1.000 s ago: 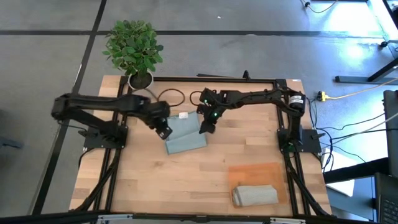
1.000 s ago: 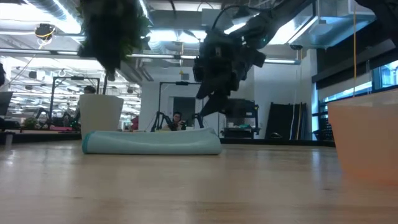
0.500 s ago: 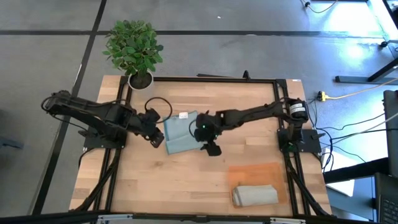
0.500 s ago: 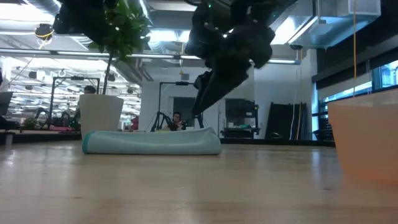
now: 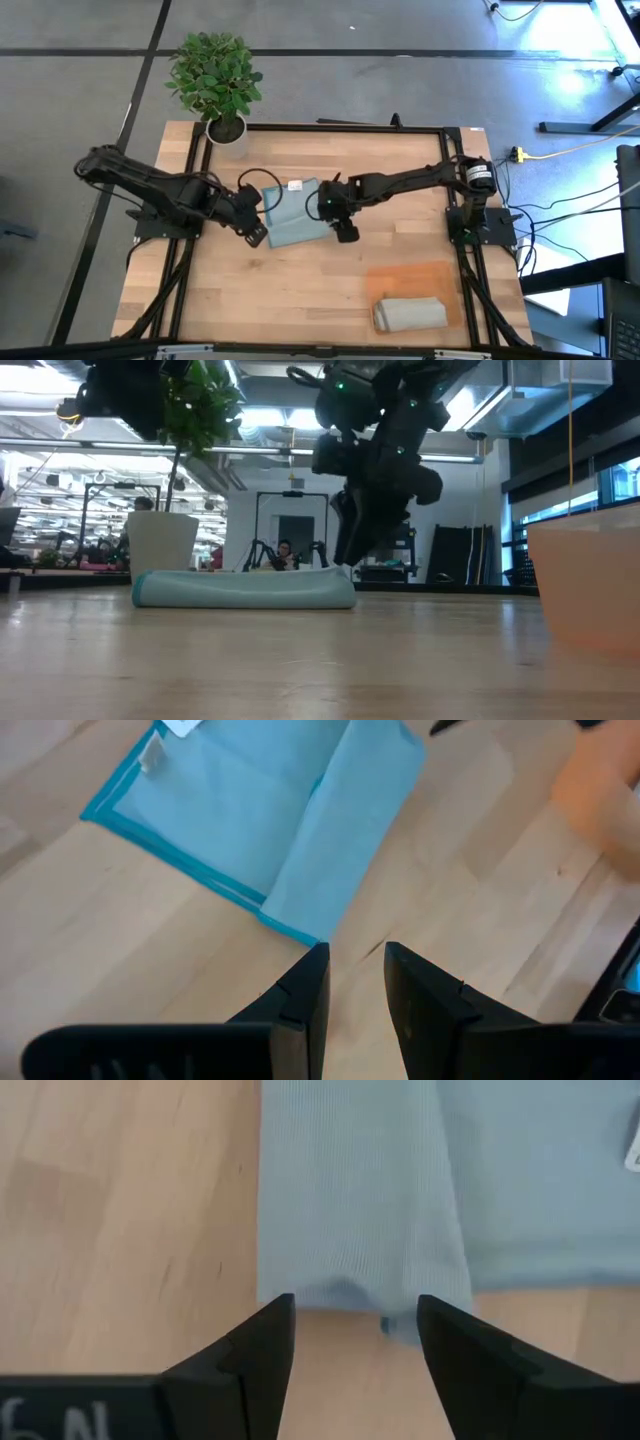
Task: Roll microfiber towels into tight, uniform cylinder then place into a basket
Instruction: Roll the light blue microfiber towel
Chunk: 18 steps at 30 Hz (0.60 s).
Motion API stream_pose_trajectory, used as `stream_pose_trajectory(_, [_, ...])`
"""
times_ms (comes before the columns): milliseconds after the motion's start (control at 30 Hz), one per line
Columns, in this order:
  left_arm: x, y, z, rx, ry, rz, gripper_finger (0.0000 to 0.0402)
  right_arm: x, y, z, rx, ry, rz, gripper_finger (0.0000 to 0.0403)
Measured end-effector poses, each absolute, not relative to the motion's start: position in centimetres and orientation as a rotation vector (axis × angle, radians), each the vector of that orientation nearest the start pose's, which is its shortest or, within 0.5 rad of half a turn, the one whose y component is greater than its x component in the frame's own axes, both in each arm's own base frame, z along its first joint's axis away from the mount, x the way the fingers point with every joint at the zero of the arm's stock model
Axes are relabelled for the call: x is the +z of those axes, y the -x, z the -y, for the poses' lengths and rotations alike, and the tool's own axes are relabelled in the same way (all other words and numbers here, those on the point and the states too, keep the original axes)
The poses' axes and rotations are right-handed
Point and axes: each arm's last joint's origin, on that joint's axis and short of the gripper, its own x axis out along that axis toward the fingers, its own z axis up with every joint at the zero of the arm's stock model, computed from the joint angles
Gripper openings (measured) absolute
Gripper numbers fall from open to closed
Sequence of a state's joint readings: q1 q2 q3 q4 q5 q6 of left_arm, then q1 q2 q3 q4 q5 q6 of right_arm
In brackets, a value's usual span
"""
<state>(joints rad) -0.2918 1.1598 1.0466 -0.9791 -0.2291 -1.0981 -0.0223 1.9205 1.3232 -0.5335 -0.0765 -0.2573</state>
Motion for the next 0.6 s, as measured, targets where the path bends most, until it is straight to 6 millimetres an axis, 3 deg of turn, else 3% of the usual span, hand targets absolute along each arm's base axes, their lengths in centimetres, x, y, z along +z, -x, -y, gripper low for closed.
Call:
stream_pose_trajectory(133, [28.4, -20.9, 5.8, 0.526, 0.687, -0.983, 0.0089, 18.0, -38.9, 2.1, 0.152, 0.133, -1.096, 0.0210])
stream_pose_trajectory(300, [27.4, -21.8, 6.1, 0.543, 0.670, -1.026, 0.0089, 19.9, -38.6, 5.6, 0.015, 0.017, -1.043, 0.0210])
stream_pose_trajectory(467, [25.9, -23.3, 6.5, 0.573, 0.639, -1.038, 0.0089, 18.9, -37.8, 8.1, -0.070, -0.091, -1.069, 0.0210])
stream_pose_trajectory(600, [24.0, -25.0, 7.1, 0.582, 0.583, -1.079, 0.0089, 17.8, -37.3, 8.5, -0.097, -0.122, -1.088, 0.0210])
